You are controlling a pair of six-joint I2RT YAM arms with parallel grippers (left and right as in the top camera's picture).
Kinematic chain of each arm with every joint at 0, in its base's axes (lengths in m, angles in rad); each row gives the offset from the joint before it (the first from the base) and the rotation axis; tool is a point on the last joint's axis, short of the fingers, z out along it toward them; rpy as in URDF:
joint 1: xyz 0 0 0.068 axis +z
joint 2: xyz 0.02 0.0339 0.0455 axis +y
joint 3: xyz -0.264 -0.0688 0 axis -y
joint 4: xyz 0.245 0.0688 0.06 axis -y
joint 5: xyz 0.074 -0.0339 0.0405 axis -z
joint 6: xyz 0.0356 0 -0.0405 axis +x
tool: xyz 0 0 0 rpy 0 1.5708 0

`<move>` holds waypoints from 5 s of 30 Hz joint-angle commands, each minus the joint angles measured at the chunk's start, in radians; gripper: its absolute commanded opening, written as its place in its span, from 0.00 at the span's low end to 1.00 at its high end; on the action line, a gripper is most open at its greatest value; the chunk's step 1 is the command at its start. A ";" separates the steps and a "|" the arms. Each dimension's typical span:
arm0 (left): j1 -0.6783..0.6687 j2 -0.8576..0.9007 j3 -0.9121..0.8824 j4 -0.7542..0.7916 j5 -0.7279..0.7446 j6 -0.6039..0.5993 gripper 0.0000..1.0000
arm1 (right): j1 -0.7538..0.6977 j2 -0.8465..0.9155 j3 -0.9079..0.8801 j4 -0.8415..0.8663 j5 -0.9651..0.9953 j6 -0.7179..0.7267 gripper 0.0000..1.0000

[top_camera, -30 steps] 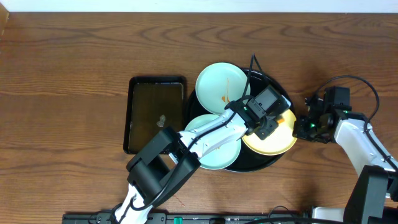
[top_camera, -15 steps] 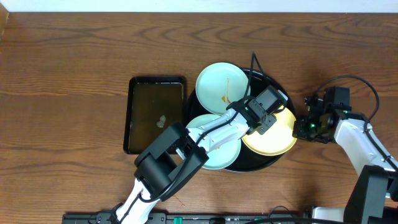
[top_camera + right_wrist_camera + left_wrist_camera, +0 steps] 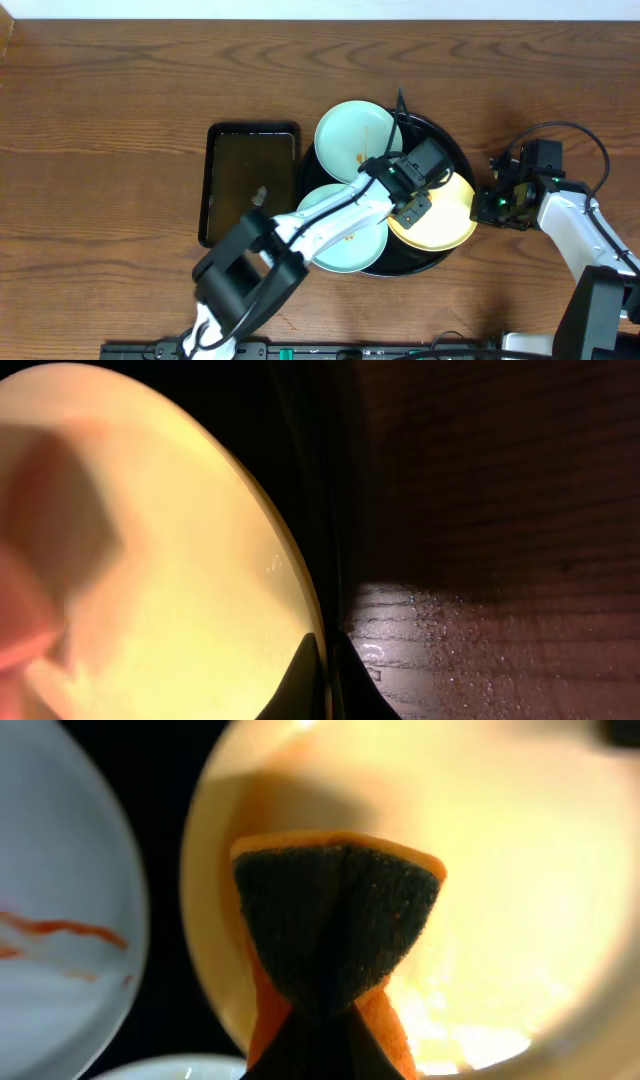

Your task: Clean dirty plates on tray and stack at the side

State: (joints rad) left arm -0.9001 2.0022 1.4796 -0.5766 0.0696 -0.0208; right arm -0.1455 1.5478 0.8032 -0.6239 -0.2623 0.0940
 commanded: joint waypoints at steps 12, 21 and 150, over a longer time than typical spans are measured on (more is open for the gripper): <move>0.308 -0.380 -0.003 -0.244 0.005 -0.166 0.07 | -0.010 0.006 -0.017 0.006 0.026 -0.005 0.11; 0.576 -0.394 -0.003 -0.329 0.006 -0.177 0.07 | -0.010 -0.004 -0.048 0.051 0.018 -0.005 0.01; 0.655 -0.388 -0.006 -0.406 0.150 -0.176 0.07 | 0.386 -0.251 -0.182 0.171 0.223 0.456 0.01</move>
State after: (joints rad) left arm -0.2317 1.6287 1.4796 -0.9852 0.1390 -0.1871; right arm 0.3000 1.3586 0.6216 -0.4503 -0.1921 0.6373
